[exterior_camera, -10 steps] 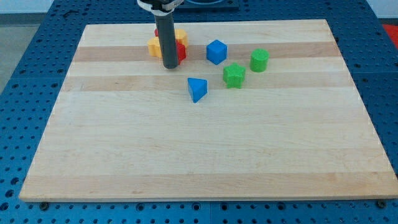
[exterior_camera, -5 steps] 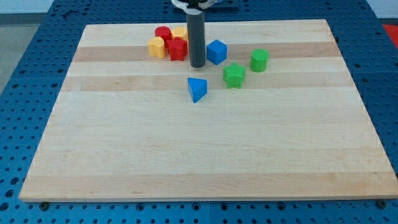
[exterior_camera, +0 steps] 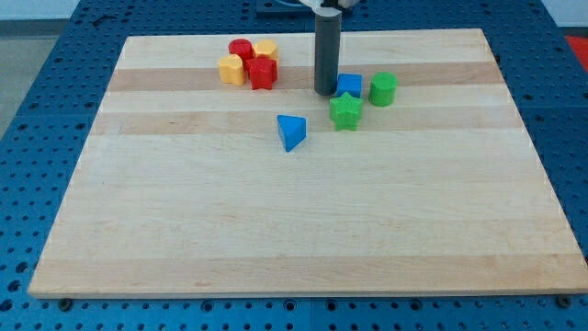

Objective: Slide the blue cube to the green circle

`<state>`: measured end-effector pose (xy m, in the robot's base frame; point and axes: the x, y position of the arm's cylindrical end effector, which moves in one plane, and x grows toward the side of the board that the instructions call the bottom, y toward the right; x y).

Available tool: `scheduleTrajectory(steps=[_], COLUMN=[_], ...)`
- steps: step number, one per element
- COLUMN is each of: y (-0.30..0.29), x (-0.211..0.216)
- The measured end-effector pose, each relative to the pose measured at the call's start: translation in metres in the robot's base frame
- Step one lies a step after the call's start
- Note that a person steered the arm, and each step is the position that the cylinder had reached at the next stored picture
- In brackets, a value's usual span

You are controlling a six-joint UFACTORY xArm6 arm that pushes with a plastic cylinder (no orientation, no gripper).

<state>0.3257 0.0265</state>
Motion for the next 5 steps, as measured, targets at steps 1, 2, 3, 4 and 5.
scheduleTrajectory(steps=[1,2,3,4,5], y=[0.001,0.005,0.033,0.05,0.058], x=[0.012,0.018,0.017,0.017,0.017])
